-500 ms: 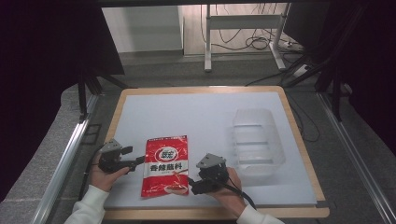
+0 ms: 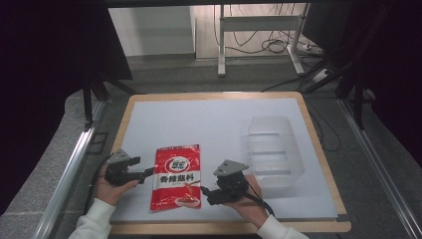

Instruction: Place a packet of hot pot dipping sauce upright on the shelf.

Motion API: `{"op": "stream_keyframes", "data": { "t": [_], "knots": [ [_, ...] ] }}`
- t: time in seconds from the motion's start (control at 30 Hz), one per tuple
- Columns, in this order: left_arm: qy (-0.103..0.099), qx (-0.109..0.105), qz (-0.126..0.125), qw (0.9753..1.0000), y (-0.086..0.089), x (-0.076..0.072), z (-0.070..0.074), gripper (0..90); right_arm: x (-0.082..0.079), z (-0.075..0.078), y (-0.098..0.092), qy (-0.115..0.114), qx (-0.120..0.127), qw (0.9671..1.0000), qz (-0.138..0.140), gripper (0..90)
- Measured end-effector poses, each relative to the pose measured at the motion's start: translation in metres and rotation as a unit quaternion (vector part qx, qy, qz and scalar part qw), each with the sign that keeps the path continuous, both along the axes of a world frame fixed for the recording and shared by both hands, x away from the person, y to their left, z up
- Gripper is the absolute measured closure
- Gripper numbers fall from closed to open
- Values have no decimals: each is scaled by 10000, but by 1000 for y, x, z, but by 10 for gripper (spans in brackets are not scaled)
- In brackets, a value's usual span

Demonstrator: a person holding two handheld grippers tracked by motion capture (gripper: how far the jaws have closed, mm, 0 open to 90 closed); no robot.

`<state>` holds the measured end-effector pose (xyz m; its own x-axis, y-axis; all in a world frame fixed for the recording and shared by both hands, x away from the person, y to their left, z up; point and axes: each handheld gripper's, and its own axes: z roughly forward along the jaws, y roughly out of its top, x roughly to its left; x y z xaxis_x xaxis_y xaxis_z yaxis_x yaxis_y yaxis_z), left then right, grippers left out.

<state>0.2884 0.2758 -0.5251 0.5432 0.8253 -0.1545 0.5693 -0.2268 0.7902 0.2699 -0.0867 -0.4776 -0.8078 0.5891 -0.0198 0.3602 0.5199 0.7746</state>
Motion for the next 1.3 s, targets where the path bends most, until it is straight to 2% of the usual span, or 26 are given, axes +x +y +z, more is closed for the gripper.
{"op": "stream_keyframes", "data": {
  "t": [0.17,0.33,0.53,0.67,0.83,0.87,0.93,1.0,1.07,1.13,1.3],
  "knots": [
    [-3,44,33,10000,2,1,0,228,7,6,-1,31,-19,10000,82,164],
    [31,-50,71,10000,4,2,2,227,19,15,1,119,-46,9996,270,185],
    [51,-48,34,10000,1,1,3,225,43,27,15,181,-270,9985,441,200],
    [35,-58,34,10000,1,0,3,224,61,32,25,314,-352,9975,518,219],
    [62,-27,12,10000,2,1,2,224,85,31,37,553,-492,9947,712,248],
    [62,-27,12,10000,2,1,2,224,85,31,37,553,-492,9947,712,248],
    [85,-28,-10,10000,2,1,1,224,98,28,42,601,-524,9943,706,260],
    [98,-32,-12,9999,1,1,1,224,101,27,43,631,-521,9941,708,262],
    [108,-23,-16,9999,1,2,0,224,115,25,47,794,-488,9934,671,275],
    [123,-18,-9,9999,1,2,0,224,123,25,49,860,-472,9930,655,279],
    [148,-20,-8,9999,1,2,-1,225,138,23,54,922,-524,9923,634,292]
  ]
}}
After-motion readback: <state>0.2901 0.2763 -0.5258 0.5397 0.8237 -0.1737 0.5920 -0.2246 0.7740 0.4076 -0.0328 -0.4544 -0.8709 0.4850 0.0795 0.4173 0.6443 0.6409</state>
